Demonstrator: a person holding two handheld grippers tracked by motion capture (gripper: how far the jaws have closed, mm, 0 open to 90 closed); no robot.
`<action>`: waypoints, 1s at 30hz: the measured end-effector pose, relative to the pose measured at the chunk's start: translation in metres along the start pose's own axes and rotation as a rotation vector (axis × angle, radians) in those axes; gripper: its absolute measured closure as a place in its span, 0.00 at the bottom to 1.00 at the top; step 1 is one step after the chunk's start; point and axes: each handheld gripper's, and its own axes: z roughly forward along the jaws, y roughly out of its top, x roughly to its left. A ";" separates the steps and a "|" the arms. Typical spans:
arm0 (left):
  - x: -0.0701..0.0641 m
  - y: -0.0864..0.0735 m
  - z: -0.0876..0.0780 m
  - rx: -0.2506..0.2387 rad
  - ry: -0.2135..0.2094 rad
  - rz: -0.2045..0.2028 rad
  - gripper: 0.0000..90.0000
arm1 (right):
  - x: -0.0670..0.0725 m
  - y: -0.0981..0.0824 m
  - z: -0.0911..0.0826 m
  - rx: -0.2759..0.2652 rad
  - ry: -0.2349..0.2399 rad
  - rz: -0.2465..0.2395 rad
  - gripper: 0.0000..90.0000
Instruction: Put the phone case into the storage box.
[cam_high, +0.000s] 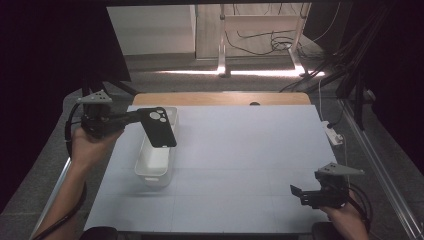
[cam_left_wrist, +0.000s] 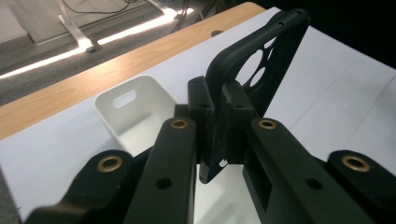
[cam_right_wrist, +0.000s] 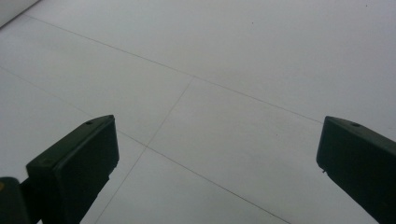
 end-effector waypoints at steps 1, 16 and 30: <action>0.000 0.000 0.000 0.000 0.000 0.000 0.94 | 0.000 0.000 0.000 0.000 0.000 0.000 0.00; 0.017 -0.009 0.007 0.024 0.053 -0.005 0.94 | 0.000 0.000 0.000 0.001 0.007 -0.003 0.00; 0.025 -0.019 0.032 0.048 0.066 -0.018 0.94 | 0.000 0.000 0.000 0.001 0.013 -0.004 0.00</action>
